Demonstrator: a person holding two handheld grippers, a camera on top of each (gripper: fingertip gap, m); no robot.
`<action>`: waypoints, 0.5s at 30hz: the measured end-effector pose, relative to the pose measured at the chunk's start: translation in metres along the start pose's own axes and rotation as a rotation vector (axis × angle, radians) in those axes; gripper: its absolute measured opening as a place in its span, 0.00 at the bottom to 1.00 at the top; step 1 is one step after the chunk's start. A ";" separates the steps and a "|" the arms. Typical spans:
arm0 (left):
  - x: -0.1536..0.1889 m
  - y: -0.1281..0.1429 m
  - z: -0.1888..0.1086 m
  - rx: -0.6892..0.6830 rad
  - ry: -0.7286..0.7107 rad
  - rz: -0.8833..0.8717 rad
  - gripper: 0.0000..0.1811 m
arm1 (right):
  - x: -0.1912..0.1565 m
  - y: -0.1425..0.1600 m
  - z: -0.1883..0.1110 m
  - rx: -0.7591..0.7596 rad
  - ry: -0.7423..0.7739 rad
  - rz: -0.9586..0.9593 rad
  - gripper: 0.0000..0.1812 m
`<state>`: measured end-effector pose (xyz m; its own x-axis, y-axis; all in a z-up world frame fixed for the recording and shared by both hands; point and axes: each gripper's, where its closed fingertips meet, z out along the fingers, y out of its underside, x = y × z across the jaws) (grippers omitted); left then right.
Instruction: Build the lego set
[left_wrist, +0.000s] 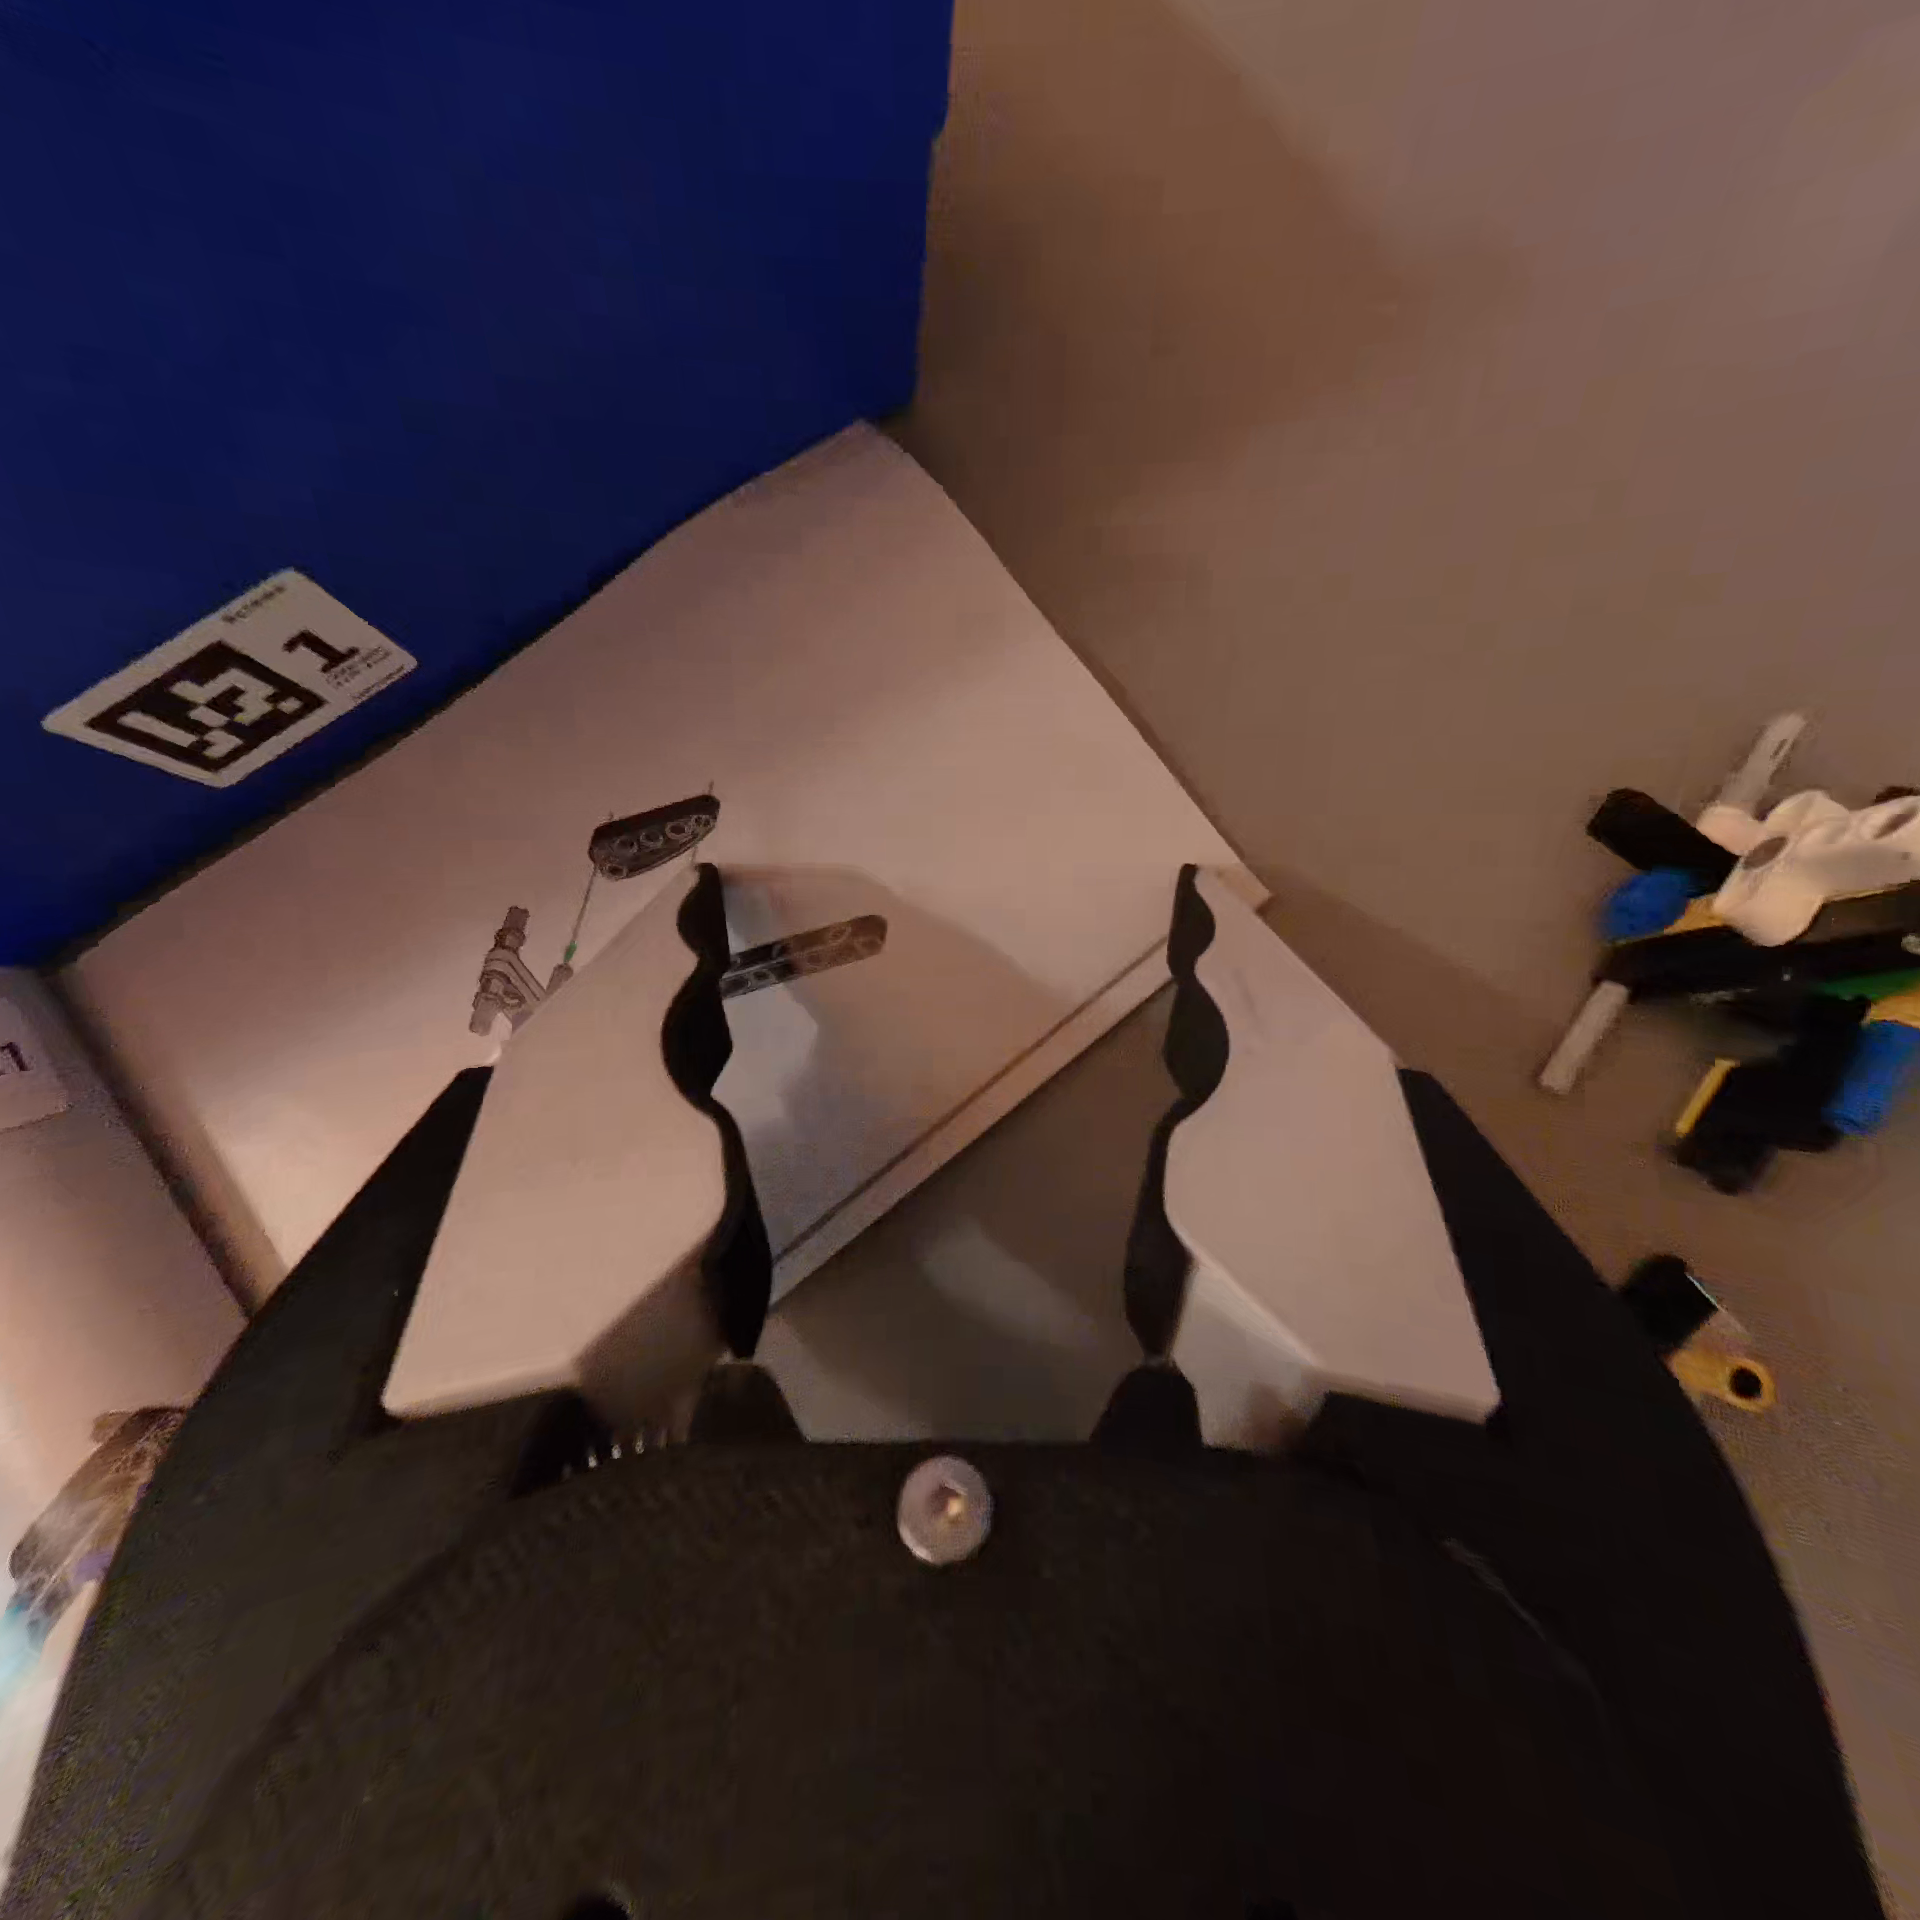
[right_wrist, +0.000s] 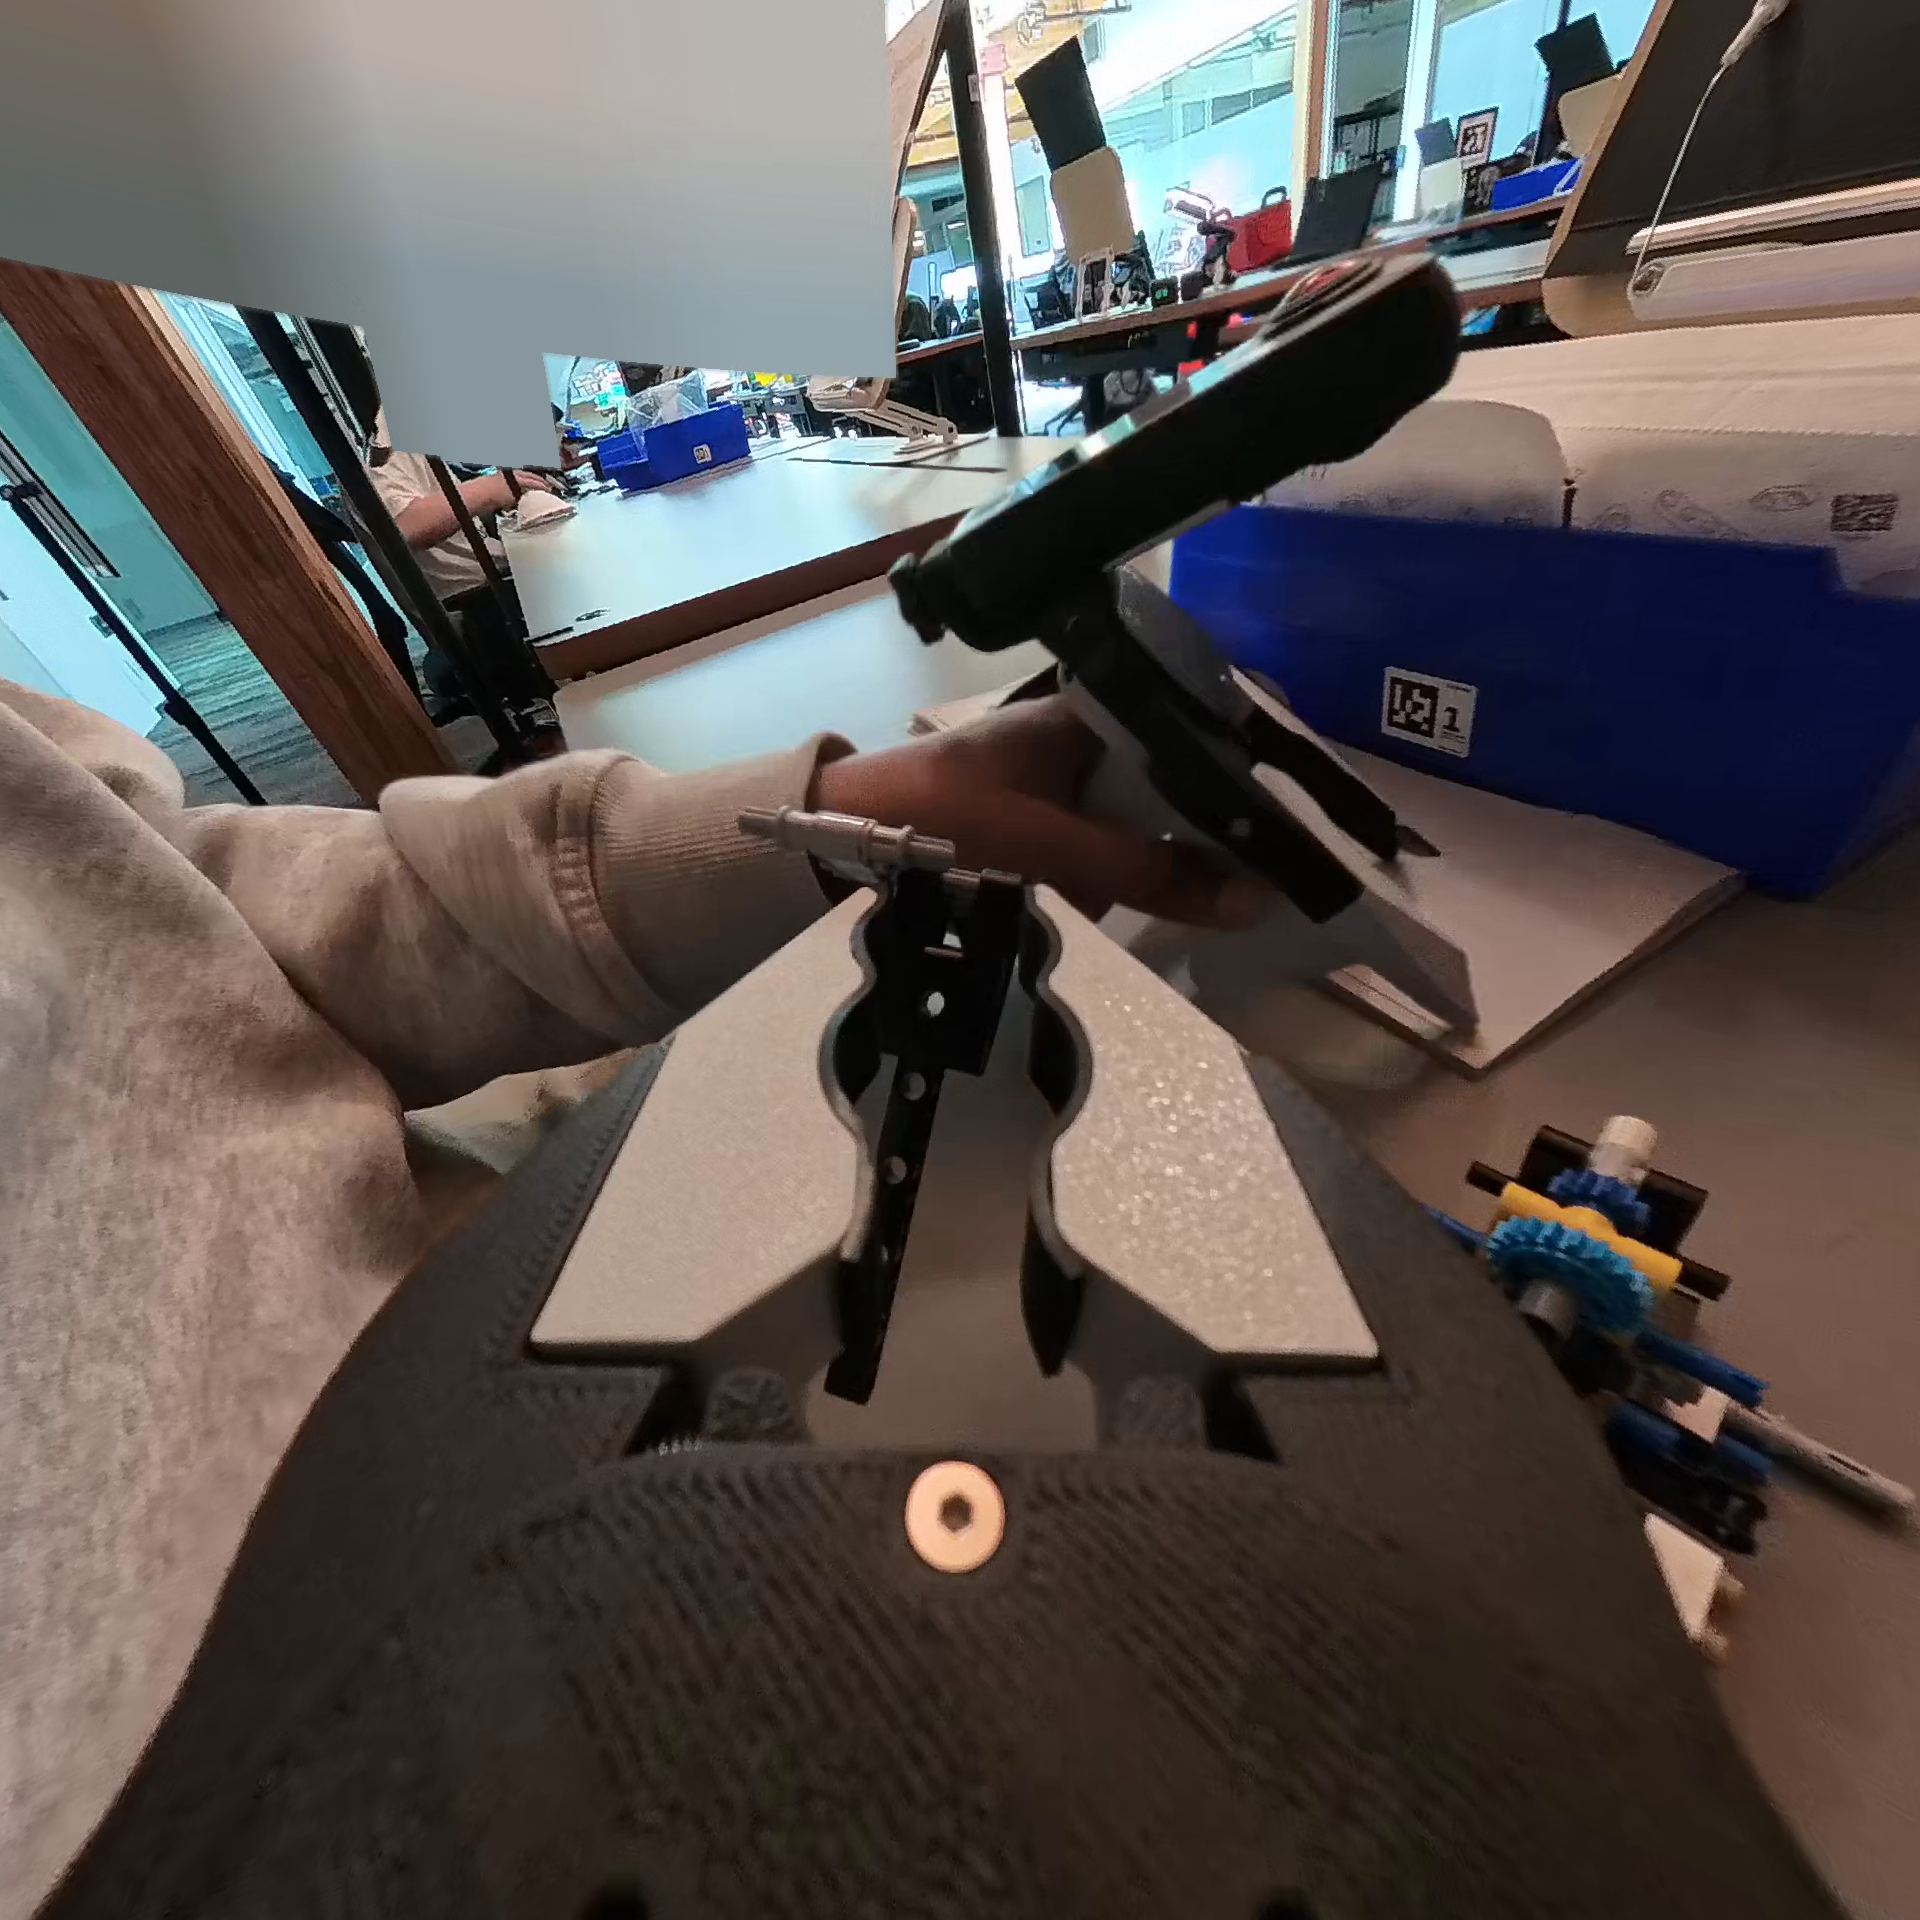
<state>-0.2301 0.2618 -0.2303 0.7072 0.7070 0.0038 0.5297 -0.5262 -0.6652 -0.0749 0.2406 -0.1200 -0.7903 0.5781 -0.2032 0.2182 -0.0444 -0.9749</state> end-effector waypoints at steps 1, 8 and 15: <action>0.001 0.000 0.001 0.011 -0.003 -0.004 0.46 | 0.001 0.000 -0.001 0.003 0.001 0.003 0.12; -0.002 0.001 0.001 -0.025 -0.015 -0.013 0.45 | 0.002 -0.002 -0.002 0.015 -0.007 0.024 0.13; -0.015 0.001 0.000 -0.002 -0.048 -0.010 0.31 | 0.001 -0.002 -0.002 0.017 -0.008 0.025 0.13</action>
<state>-0.2396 0.2507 -0.2308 0.6784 0.7343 -0.0250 0.5379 -0.5195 -0.6639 -0.0748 0.2432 -0.1181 -0.7896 0.5697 -0.2279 0.2279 -0.0726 -0.9710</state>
